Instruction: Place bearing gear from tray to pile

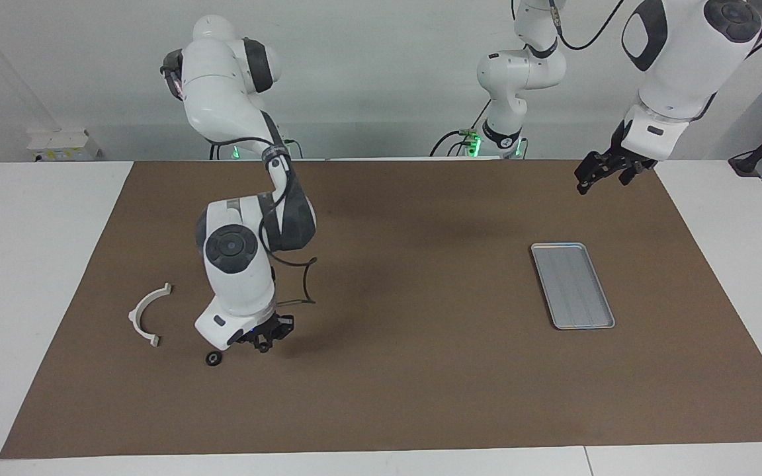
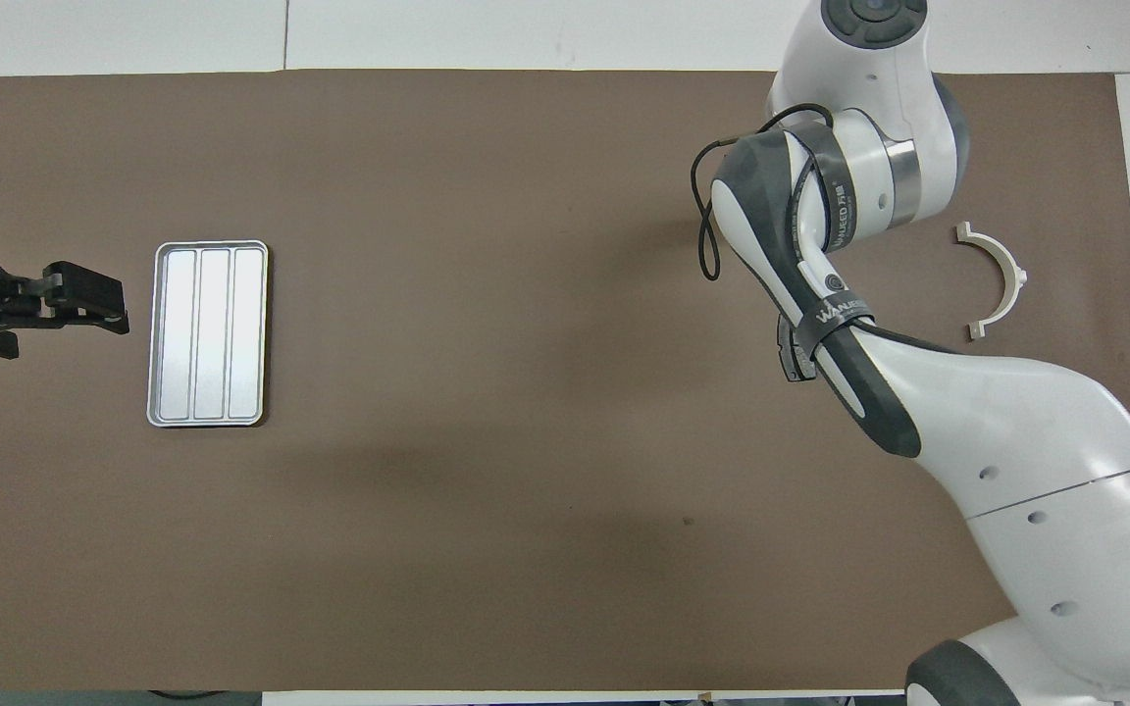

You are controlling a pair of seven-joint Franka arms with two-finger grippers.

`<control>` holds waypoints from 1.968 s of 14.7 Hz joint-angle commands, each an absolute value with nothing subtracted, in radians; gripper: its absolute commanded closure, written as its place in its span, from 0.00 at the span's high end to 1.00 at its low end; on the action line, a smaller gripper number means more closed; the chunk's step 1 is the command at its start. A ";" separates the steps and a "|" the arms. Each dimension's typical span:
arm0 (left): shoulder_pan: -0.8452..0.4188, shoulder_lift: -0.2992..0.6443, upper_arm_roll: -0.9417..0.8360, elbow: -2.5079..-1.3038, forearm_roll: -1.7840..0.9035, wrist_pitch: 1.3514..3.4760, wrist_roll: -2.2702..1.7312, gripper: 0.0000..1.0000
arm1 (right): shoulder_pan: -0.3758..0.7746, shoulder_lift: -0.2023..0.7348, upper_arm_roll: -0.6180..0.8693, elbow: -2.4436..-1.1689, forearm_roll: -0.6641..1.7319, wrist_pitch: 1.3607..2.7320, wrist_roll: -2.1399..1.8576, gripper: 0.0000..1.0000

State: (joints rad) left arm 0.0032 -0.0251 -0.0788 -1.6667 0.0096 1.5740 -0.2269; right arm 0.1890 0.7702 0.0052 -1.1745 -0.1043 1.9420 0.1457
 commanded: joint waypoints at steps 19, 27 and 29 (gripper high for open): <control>-0.003 -0.043 -0.071 -1.677 -0.002 1.572 -0.219 1.00 | 0.129 0.574 0.021 -1.433 -0.097 2.037 0.135 1.00; -0.003 -0.043 -0.071 -1.677 -0.002 1.572 -0.219 1.00 | 0.091 0.355 0.021 -1.527 -0.075 1.911 0.071 1.00; -0.003 -0.043 -0.071 -1.677 -0.002 1.572 -0.219 1.00 | 0.057 0.219 0.020 -1.638 -0.014 1.905 0.002 1.00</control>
